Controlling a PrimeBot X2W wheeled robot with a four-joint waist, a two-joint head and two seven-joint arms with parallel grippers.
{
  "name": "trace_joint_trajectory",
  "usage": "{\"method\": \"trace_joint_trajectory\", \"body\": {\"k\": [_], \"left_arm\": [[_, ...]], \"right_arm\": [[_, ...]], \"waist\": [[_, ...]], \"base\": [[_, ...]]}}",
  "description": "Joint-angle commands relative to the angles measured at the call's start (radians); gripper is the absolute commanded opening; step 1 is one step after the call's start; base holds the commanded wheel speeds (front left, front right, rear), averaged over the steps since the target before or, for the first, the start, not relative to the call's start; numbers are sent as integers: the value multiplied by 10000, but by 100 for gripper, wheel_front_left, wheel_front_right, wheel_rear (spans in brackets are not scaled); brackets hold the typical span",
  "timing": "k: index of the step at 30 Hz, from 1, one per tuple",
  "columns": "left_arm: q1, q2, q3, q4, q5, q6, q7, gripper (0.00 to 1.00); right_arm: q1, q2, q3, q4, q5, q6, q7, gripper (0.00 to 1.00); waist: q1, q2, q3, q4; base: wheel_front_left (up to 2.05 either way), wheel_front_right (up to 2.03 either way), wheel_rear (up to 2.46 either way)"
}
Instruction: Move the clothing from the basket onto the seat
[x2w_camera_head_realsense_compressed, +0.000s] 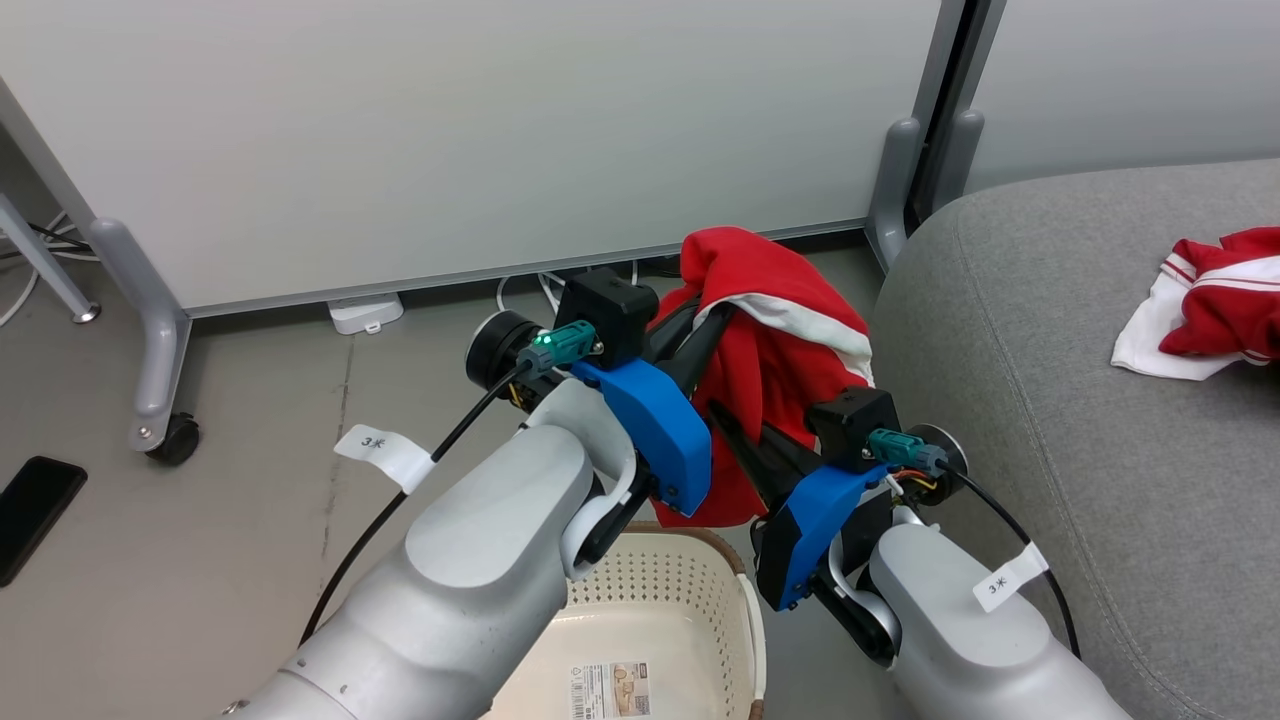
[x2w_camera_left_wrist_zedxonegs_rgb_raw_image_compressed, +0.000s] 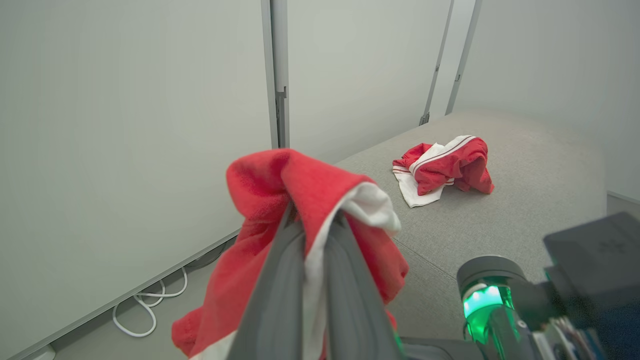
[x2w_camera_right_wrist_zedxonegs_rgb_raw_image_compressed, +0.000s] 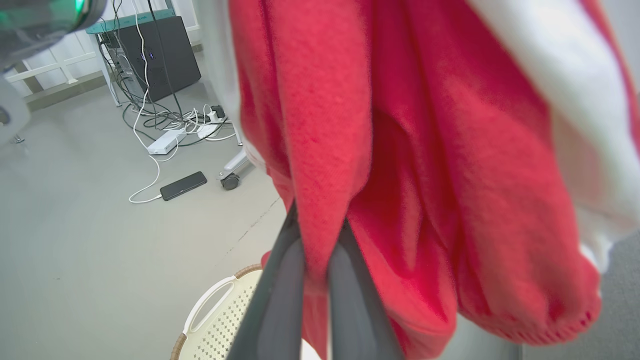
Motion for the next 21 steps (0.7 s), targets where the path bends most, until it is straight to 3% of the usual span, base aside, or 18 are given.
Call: {"method": "trace_joint_trajectory", "body": {"k": [1,16,17,18,19,21], "left_arm": [[-31,14,-9,5,-44,40,-14,0],[22,88,-39,-50,-120,168,-85,0],[31,90,-34,-50,-134,178,-94,27],[38,92,-33,-51,-137,180,-101,93],[34,99,-23,-62,-115,230,-163,100],[41,108,-19,-49,-73,303,-225,100]], "right_arm": [[-184,-18,-11,54,-34,5,-44,0],[-227,-18,104,304,-178,3,-249,0],[-224,-18,108,312,-162,5,-240,0],[-219,-18,111,318,-143,3,-244,0],[-217,-18,115,325,-127,5,-250,0],[-213,-18,119,336,-107,5,-264,0]], "waist": [[0,0,3,-11],[0,0,-8,-81],[0,0,-15,-80],[0,0,-21,-80],[0,0,-26,-80],[0,0,-38,-82]], "base": [[0,0,0],[0,0,0],[0,0,0],[0,0,0],[0,0,0],[0,0,0]]}}
